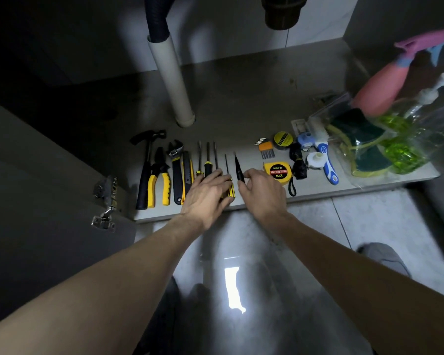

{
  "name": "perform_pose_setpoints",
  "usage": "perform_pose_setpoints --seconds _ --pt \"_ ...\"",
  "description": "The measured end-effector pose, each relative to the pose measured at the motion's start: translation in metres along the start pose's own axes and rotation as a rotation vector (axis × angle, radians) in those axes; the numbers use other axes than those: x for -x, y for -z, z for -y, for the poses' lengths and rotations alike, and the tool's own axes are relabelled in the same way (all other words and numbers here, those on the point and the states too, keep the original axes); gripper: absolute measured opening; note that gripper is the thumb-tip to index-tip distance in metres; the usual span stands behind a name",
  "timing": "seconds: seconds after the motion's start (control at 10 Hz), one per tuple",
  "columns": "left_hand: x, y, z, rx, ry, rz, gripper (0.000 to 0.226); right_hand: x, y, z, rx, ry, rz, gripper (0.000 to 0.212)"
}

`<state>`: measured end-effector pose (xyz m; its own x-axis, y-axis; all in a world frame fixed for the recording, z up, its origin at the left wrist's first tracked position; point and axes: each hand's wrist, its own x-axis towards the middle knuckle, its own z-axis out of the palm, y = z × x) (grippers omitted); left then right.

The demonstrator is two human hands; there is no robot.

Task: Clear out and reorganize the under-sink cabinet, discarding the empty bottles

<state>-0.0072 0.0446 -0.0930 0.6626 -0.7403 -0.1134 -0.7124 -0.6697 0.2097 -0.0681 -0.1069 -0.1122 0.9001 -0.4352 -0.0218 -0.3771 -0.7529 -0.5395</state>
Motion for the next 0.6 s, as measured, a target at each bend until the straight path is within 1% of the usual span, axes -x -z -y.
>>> perform_pose_setpoints --seconds 0.2,0.4,0.5,0.6 --pt "-0.001 -0.004 0.0 0.008 -0.016 -0.028 0.047 0.003 -0.001 0.0 -0.019 -0.007 -0.006 0.032" --pt "0.003 -0.001 -0.002 0.047 -0.002 -0.132 0.054 0.004 -0.002 -0.001 -0.079 -0.025 -0.011 0.037" --pt "0.009 0.009 -0.007 0.055 0.01 -0.166 0.055 0.007 0.005 0.0 -0.11 -0.048 0.016 0.039" --pt "0.018 0.02 -0.015 0.046 0.045 -0.166 0.047 0.022 0.015 -0.006 -0.15 -0.099 0.047 0.035"
